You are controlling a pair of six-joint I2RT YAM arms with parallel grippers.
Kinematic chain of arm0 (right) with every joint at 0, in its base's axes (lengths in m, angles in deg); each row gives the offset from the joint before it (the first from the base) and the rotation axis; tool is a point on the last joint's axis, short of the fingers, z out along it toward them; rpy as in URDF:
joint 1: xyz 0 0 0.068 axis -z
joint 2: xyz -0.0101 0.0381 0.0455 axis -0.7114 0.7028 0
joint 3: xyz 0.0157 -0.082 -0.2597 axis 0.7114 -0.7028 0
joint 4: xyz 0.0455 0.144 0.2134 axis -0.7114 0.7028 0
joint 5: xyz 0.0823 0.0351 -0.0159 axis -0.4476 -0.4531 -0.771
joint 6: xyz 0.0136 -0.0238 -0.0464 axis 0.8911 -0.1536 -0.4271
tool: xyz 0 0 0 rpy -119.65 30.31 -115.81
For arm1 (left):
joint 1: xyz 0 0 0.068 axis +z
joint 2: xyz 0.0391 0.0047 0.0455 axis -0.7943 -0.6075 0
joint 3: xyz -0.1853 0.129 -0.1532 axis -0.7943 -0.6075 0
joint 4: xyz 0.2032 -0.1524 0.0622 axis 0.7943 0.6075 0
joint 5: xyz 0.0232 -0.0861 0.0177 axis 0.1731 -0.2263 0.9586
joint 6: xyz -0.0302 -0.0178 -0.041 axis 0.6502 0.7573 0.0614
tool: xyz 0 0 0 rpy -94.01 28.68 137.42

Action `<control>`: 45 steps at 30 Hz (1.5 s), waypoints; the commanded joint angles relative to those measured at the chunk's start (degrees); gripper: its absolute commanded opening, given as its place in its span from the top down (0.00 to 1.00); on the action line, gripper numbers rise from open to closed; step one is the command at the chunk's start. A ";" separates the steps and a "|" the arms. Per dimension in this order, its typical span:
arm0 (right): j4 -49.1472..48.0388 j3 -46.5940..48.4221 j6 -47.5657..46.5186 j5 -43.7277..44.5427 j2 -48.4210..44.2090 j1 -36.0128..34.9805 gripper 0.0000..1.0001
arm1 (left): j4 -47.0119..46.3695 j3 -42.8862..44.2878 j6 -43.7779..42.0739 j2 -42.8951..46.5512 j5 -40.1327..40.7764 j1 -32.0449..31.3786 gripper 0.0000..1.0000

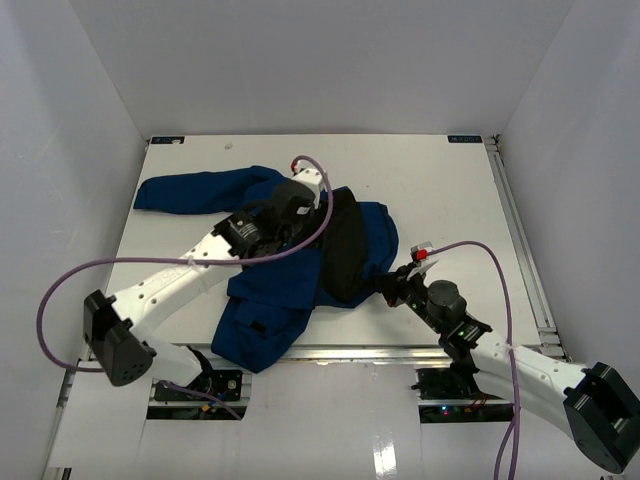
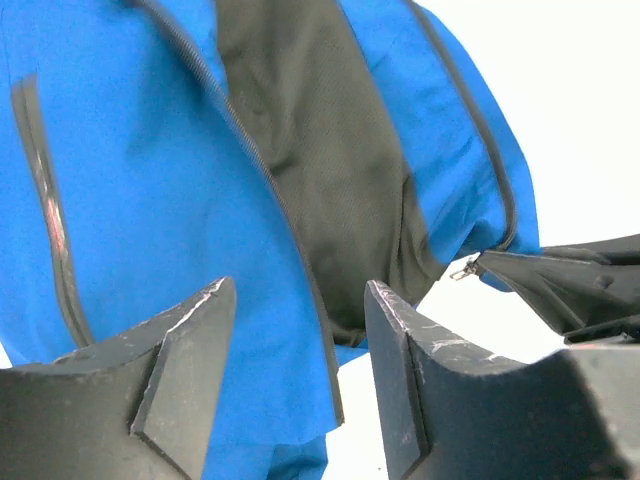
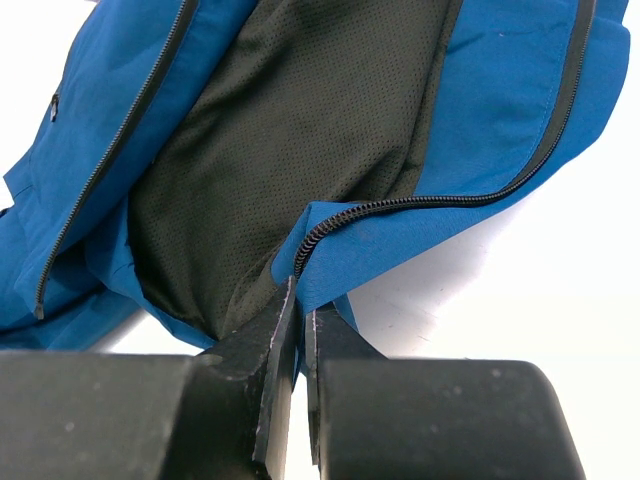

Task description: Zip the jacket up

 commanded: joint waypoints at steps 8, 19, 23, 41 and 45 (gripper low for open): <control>-0.82 2.05 0.08 0.64 -1.77 -0.08 0.92 | -13.47 -24.45 7.44 8.27 -7.70 0.08 0.38; -1.25 1.83 -0.03 0.66 -0.92 -0.14 0.92 | -18.40 -30.16 6.71 8.96 -12.47 0.09 0.38; -1.25 1.80 0.07 0.63 -1.06 -0.10 0.92 | -19.55 -33.04 6.95 11.07 -13.85 0.07 0.38; -1.34 1.62 0.03 0.81 -1.08 -0.08 0.92 | -25.65 -37.33 7.30 7.44 -16.33 -0.14 0.41; -1.46 1.58 -0.03 0.98 -1.06 -0.13 0.92 | -25.83 -36.36 7.57 4.61 -15.73 -0.12 0.47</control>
